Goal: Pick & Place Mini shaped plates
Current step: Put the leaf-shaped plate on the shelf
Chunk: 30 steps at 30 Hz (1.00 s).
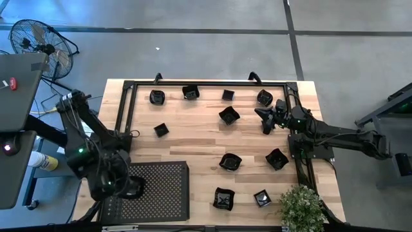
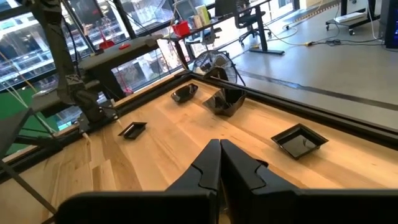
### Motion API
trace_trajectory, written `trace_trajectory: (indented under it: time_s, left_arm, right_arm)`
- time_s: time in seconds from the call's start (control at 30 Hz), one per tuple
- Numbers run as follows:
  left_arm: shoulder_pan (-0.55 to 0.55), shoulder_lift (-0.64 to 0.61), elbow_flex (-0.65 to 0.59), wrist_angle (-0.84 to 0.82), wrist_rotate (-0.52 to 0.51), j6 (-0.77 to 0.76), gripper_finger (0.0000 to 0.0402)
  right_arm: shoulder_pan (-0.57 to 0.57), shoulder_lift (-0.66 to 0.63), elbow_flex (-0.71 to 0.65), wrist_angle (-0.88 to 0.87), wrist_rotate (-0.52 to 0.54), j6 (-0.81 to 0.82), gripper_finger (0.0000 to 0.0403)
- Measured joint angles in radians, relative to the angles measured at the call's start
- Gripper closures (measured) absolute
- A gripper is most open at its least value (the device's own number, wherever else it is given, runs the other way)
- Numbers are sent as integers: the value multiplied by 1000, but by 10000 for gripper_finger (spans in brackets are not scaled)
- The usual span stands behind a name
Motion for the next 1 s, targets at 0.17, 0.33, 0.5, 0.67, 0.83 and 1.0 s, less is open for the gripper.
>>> trace_trajectory:
  time_s: [0.17, 0.33, 0.5, 0.67, 0.83, 1.0]
  left_arm:
    - [1, -54, 0, -142, -10, 153, 401]
    - [2, -91, -4, -171, -66, 356, 401]
    - [1, -108, -36, -141, -65, 492, 401]
    - [2, -111, -78, -67, -32, 578, 401]
    - [2, -110, -123, -15, -27, 594, 401]
    - [2, -109, -141, -10, -35, 592, 389]
  right_arm:
    - [0, 0, 0, 4, 8, 14, 402]
    - [0, 0, 0, 7, 15, 26, 402]
    - [0, 0, 0, 8, 36, 27, 402]
    - [0, 0, 0, 7, 62, 37, 402]
    - [0, 0, 0, 7, 62, 38, 402]
    - [0, 0, 0, 7, 77, 38, 402]
